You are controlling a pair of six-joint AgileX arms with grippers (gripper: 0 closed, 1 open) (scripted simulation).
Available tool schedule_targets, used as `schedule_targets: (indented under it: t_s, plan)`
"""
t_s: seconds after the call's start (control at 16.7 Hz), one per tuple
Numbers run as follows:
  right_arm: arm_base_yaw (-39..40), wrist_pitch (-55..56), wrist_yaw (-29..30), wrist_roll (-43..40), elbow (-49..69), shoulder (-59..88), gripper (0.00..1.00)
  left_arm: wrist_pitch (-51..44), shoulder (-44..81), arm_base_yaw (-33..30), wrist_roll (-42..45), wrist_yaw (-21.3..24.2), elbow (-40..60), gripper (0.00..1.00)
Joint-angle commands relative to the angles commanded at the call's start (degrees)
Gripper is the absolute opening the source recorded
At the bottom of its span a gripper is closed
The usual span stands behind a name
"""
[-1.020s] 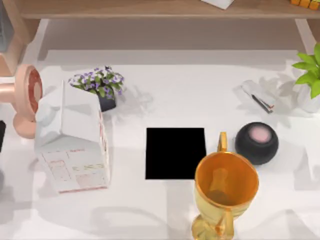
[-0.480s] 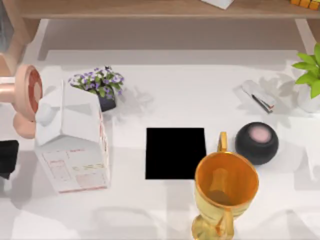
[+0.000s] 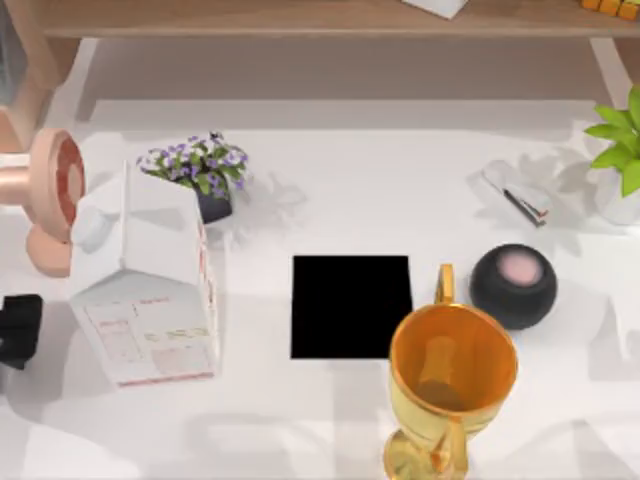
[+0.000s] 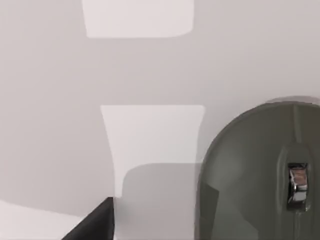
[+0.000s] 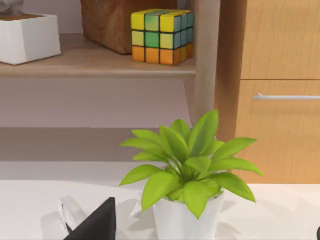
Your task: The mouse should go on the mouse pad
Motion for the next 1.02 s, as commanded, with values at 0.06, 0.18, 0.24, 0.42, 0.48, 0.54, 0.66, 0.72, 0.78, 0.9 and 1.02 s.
schedule_targets:
  t_s: [0.06,0.18,0.24,0.42,0.48,0.54,0.66,0.72,0.78,0.9,1.02]
  plan:
    - [0.00,0.00,0.00,0.00,0.00,0.00,1.00,0.00,0.00,0.00,0.00,0.00,0.00,0.92]
    - [0.00,0.00,0.00,0.00,0.00,0.00,1.00,0.00,0.00,0.00,0.00,0.00,0.00,0.77]
    - [0.00,0.00,0.00,0.00,0.00,0.00,1.00,0.00,0.00,0.00,0.00,0.00,0.00,0.70]
    - [0.00,0.00,0.00,0.00,0.00,0.00,1.00,0.00,0.00,0.00,0.00,0.00,0.00,0.47]
    - [0.00,0.00,0.00,0.00,0.00,0.00,1.00,0.00,0.00,0.00,0.00,0.00,0.00,0.40]
    - [0.00,0.00,0.00,0.00,0.00,0.00,1.00,0.00,0.00,0.00,0.00,0.00,0.00,0.32]
    - [0.00,0.00,0.00,0.00,0.00,0.00,1.00,0.00,0.00,0.00,0.00,0.00,0.00,0.17]
    - [0.00,0.00,0.00,0.00,0.00,0.00,1.00,0.00,0.00,0.00,0.00,0.00,0.00,0.10]
    - [0.00,0.00,0.00,0.00,0.00,0.00,1.00,0.00,0.00,0.00,0.00,0.00,0.00,0.02]
    - [0.00,0.00,0.00,0.00,0.00,0.00,1.00,0.00,0.00,0.00,0.00,0.00,0.00,0.00]
    - [0.00,0.00,0.00,0.00,0.00,0.00,1.00,0.00,0.00,0.00,0.00,0.00,0.00,0.00]
